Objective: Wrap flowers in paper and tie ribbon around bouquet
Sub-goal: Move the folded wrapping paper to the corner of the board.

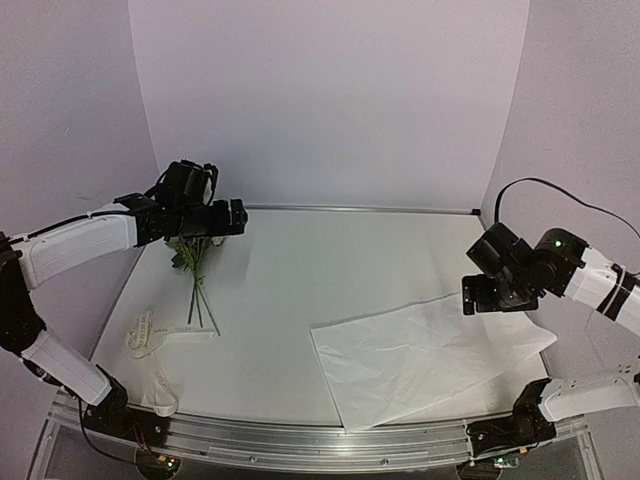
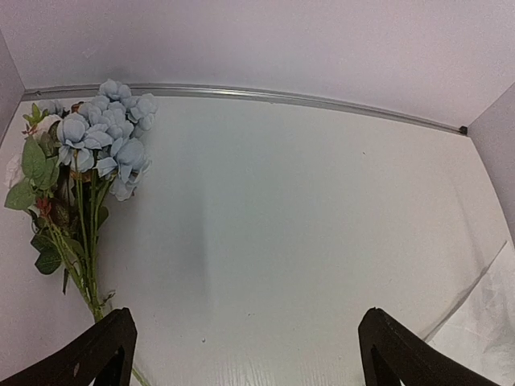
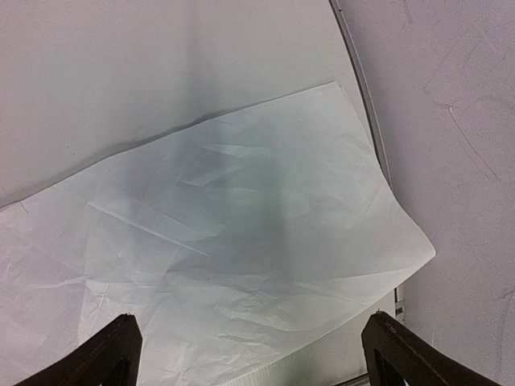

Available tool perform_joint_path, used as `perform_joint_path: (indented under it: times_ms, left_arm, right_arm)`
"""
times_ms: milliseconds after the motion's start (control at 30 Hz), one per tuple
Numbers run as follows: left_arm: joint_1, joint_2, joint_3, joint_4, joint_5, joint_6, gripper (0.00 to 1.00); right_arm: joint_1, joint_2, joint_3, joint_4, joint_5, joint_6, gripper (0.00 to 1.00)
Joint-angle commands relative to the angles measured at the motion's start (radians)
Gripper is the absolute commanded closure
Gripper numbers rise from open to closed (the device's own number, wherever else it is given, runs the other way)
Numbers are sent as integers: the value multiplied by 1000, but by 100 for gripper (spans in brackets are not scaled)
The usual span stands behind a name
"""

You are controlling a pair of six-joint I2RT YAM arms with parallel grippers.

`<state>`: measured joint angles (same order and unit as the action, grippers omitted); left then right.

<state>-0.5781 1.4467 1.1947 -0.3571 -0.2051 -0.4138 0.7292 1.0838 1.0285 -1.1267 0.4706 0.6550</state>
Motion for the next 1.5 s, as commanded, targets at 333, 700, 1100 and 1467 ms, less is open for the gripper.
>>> perform_joint_path:
  times_ms: [333, 700, 1100, 1467]
  left_arm:
    - [-69, 104, 0, 182, 340, -55, 0]
    - [-178, 331, 92, 228, 418, -64, 0]
    - [-178, 338, 53, 233, 422, -57, 0]
    - [-177, 323, 41, 213, 394, -62, 0]
  right_arm:
    - [-14, -95, -190, -193, -19, 289, 2]
    - [-94, -242, -521, -31, -87, 495, 2]
    - [-250, -220, -701, 439, -219, 433, 2]
    - [-300, -13, -652, 593, -313, 322, 6]
